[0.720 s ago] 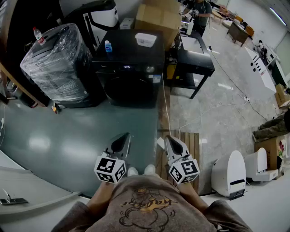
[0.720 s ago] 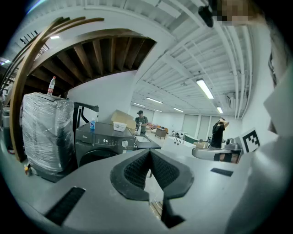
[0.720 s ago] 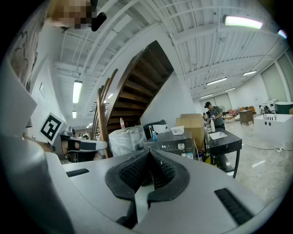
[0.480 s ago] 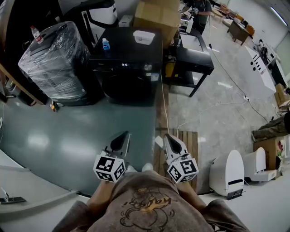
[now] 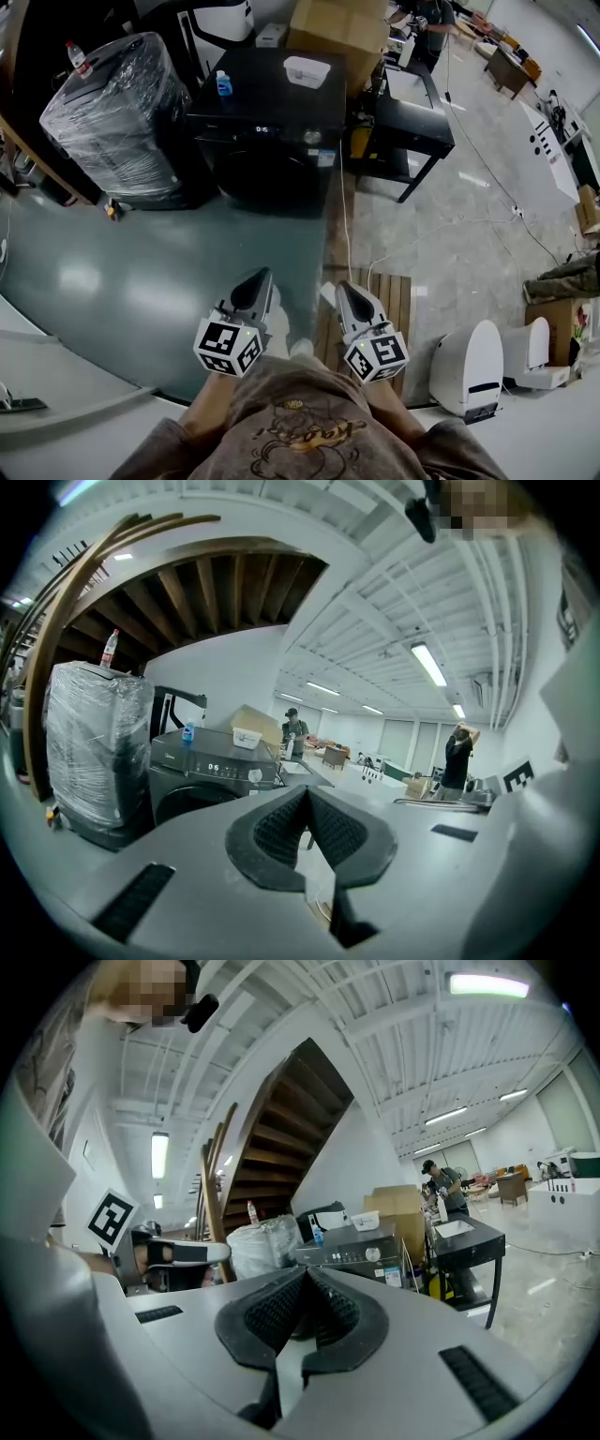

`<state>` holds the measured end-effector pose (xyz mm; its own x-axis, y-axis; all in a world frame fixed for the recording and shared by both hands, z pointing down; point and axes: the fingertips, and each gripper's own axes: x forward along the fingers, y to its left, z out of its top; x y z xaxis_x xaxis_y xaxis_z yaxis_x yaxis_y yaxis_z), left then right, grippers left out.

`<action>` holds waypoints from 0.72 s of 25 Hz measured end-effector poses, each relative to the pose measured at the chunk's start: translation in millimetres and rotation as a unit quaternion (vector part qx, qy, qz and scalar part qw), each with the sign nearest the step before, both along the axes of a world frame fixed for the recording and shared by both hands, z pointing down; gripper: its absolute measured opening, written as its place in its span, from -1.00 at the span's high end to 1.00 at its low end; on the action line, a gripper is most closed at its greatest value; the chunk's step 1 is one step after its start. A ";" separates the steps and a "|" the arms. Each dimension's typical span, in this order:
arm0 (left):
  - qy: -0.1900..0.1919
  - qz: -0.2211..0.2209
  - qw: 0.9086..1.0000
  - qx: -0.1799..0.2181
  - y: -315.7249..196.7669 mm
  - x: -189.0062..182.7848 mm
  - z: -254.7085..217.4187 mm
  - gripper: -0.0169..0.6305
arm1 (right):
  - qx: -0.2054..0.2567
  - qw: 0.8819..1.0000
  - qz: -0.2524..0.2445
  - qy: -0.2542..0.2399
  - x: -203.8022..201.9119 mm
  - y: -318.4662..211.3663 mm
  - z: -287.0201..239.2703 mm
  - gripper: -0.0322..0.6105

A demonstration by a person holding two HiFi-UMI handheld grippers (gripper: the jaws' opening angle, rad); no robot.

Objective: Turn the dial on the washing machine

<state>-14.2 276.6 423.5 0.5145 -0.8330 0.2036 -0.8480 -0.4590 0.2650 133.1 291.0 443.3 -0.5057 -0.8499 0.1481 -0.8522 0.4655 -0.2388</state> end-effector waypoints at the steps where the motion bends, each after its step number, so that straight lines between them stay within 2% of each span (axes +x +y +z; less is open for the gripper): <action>1: 0.001 0.001 1.000 0.001 -6.0 0.4 0.0 0.96 | -0.001 1.000 0.002 0.001 0.9 -5.6 1.2 0.90; 8: 0.003 0.013 1.000 0.009 -65.3 -6.2 0.1 0.96 | -0.001 1.000 0.015 0.011 -6.4 -62.2 3.5 0.90; 18: -0.004 0.042 0.999 0.009 -182.7 -37.7 -1.2 0.96 | -0.002 0.999 0.043 0.014 -38.7 -177.5 1.1 0.90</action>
<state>-51.8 93.9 422.3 0.5819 -0.7898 0.1937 -0.8078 -0.5339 0.2499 94.4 113.5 444.4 -0.4262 -0.8897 0.1634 -0.8954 0.3892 -0.2163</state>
